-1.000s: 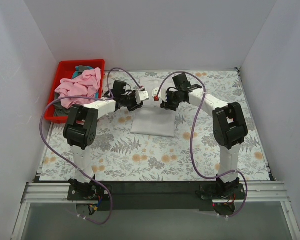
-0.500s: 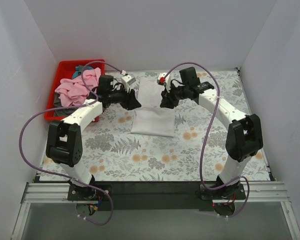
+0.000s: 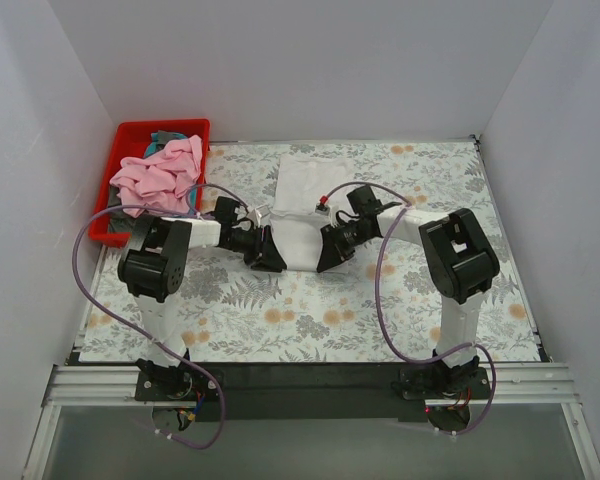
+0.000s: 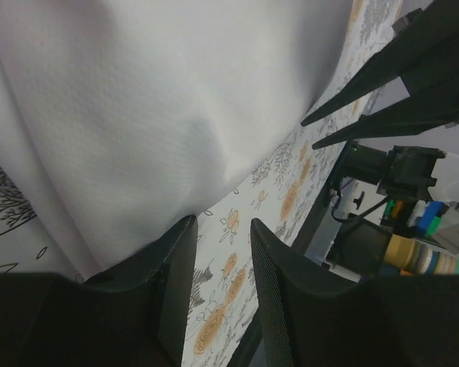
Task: Fold and stack the t-shirts
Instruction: Fold the tshirt
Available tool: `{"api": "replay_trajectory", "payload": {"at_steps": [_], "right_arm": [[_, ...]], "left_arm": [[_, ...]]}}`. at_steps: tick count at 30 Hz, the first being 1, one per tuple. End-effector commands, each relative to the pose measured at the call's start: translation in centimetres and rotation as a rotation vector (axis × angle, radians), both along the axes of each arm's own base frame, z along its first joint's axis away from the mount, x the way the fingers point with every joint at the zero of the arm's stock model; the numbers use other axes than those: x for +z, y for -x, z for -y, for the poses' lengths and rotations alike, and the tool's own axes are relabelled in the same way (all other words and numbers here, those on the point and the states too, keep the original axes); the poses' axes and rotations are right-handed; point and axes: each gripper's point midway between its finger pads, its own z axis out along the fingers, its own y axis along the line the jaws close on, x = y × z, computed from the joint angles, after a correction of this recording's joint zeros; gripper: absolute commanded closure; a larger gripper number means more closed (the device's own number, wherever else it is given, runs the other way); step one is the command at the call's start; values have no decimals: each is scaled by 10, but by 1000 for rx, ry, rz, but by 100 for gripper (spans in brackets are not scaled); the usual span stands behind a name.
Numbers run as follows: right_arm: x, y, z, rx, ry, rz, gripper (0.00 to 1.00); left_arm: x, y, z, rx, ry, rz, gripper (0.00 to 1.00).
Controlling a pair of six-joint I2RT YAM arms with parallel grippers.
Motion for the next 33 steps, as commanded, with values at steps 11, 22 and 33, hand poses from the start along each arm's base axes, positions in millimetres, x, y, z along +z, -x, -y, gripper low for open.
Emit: {"api": "replay_trajectory", "payload": {"at_steps": [11, 22, 33], "right_arm": [[-22, 11, 34, -84, -30, -128, 75], [65, -14, 43, 36, -31, 268, 68], [32, -44, 64, 195, 299, 692, 61]], "left_arm": [[-1, 0, -5, 14, 42, -63, 67], [106, -39, -18, -91, -48, 536, 61], [80, -21, -36, -614, -194, 1312, 59]]}}
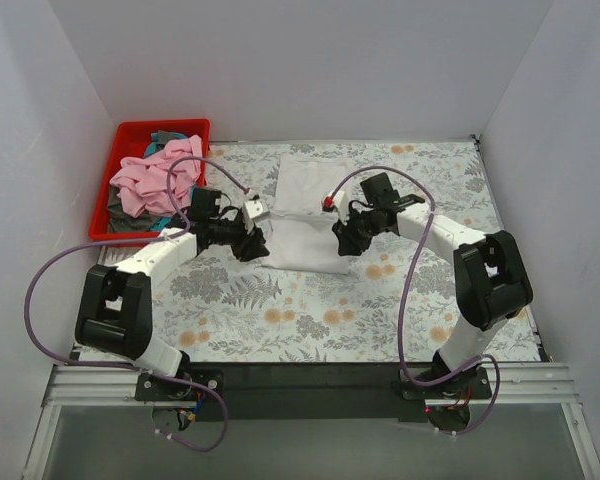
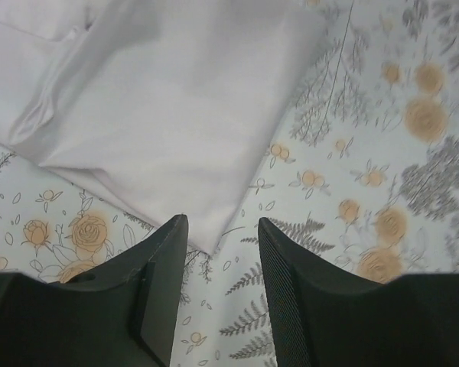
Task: Fold and stack the t-shirts
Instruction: Fold the tshirt
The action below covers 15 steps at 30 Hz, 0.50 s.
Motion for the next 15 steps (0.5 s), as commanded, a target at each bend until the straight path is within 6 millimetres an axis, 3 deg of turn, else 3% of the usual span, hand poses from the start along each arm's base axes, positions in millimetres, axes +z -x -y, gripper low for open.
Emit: {"api": "replay_trajectory", "payload": {"at_steps": [1, 4, 5, 15], "right_arm": [[-7, -5, 3, 84, 122, 163, 61], [-15, -1, -1, 112, 143, 174, 61], [-19, 3, -1, 122, 152, 170, 61], [-55, 32, 2, 221, 228, 166, 59]], "left_arm": [[-18, 6, -1, -226, -111, 300, 59], [-34, 9, 6, -310, -169, 397, 59], [-45, 13, 7, -325, -179, 389, 59], [-84, 10, 13, -370, -248, 398, 59]]}}
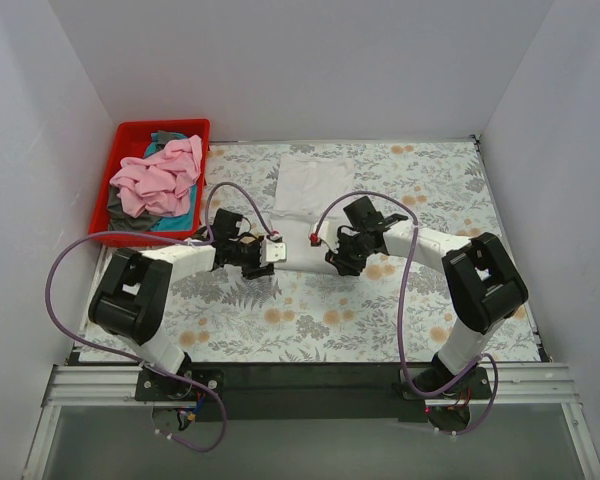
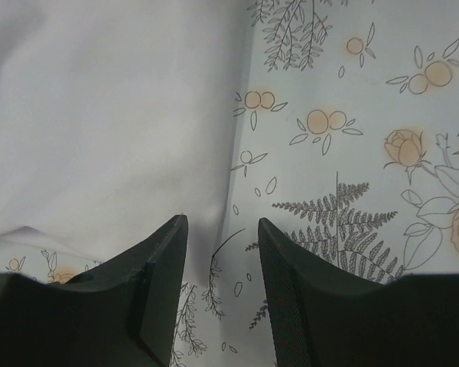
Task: Fold and stack the t-shirts
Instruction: Fold the tshirt
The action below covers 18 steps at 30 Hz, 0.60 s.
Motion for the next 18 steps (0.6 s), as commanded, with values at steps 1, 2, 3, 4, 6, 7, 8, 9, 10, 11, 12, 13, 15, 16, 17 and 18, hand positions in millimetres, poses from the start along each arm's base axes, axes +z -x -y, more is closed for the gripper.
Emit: {"api": "replay_trajectory", "payload": {"at_steps": [1, 2, 3, 4, 6, 7, 8, 9, 10, 11, 12, 13, 15, 16, 17, 18], "right_arm": [[-7, 1, 1, 39, 16, 37, 59], [-9, 2, 1, 40, 20, 37, 58], [-11, 2, 2, 43, 24, 37, 57], [-16, 3, 3, 44, 32, 29, 57], [-19, 3, 3, 44, 36, 28, 56], [-20, 3, 3, 47, 39, 27, 56], [-21, 2, 5, 43, 45, 32, 56], [-23, 2, 5, 40, 50, 32, 57], [-25, 0, 7, 38, 59, 39, 57], [-26, 0, 8, 38, 64, 39, 60], [-30, 0, 10, 35, 73, 35, 62], [-31, -1, 11, 31, 83, 38, 64], [-36, -1, 13, 32, 99, 37, 70], [-37, -2, 15, 28, 109, 40, 75], [-38, -2, 16, 27, 113, 40, 84], [-37, -2, 16, 27, 113, 41, 88]], "left_arm": [[-3, -11, 0, -28, -27, 87, 59], [-7, -10, -1, -27, -36, 81, 59], [-12, -11, -4, -26, -58, 89, 59], [-19, -10, -6, -27, -75, 79, 60], [-25, -9, -10, -30, -95, 80, 60], [-30, -8, -12, -30, -110, 75, 60], [-32, -7, -13, -32, -115, 76, 61], [-33, -7, -14, -38, -121, 81, 63], [-35, -6, -15, -40, -127, 80, 64], [-36, -5, -15, -43, -129, 78, 66], [-37, -5, -16, -47, -132, 79, 70], [-38, -5, -16, -48, -138, 75, 73], [-38, -5, -15, -54, -139, 68, 82], [-40, -3, -16, -55, -142, 51, 85], [-38, -5, -15, -56, -140, 50, 87], [-37, -6, -14, -55, -137, 46, 94]]}}
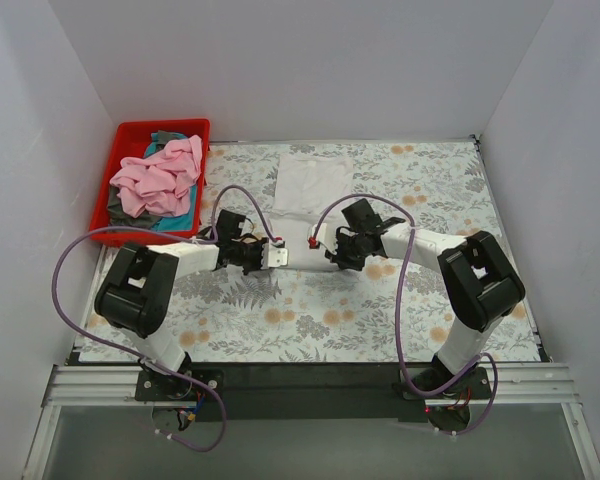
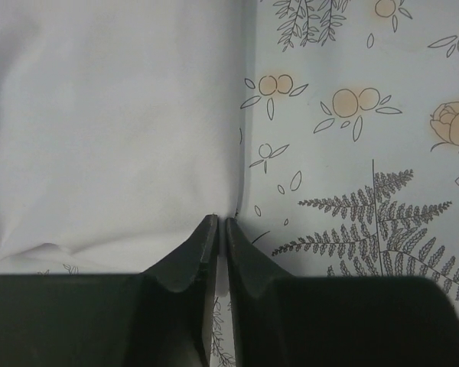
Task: Fold and stack the t-shirts
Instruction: Fold the tshirt
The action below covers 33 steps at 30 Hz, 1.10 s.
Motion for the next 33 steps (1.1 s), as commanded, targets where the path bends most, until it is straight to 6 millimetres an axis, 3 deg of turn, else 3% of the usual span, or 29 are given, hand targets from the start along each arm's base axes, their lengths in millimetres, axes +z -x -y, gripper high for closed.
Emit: {"api": "replay_trajectory", "payload": {"at_steps": [1, 2, 5, 6, 8, 9, 11, 13, 16, 20, 22, 25, 29, 33], "right_arm": [[-22, 8, 13, -2, 72, -34, 91], [-21, 7, 13, -3, 70, -29, 98], [-4, 6, 9, 5, 41, -18, 99], [9, 1, 7, 1, 23, -4, 99], [28, -4, 4, 4, -25, -7, 99], [47, -14, 4, -12, -52, 13, 99], [66, -20, 5, -6, -81, 14, 99], [94, -39, 6, -6, -110, 66, 99], [113, -48, 11, 8, -107, 93, 99], [116, -37, 16, 32, -101, 62, 99], [120, -26, 15, 43, -122, 48, 99], [118, 1, 18, 54, -141, 0, 99], [122, 63, 22, 129, -169, -116, 99], [114, 126, 31, 186, -183, -225, 99]], "left_arm": [[-19, 10, -11, 7, -75, -71, 97], [-17, 10, -9, 14, -67, -83, 99], [0, 3, -3, 46, -35, -105, 100], [15, -6, 2, 52, -8, -88, 100], [29, -10, 4, 81, 20, -120, 100], [47, -22, 10, 81, 45, -91, 100], [61, -27, 11, 91, 55, -102, 100], [82, -39, 16, 105, 83, -89, 100], [102, -46, 20, 106, 103, -82, 100], [117, -45, 23, 117, 126, -103, 100], [120, -35, 23, 105, 124, -113, 100], [116, -4, 22, 68, 94, -134, 100], [119, 58, 30, 9, 103, -234, 100], [118, 143, 27, -53, 90, -394, 100]]}}
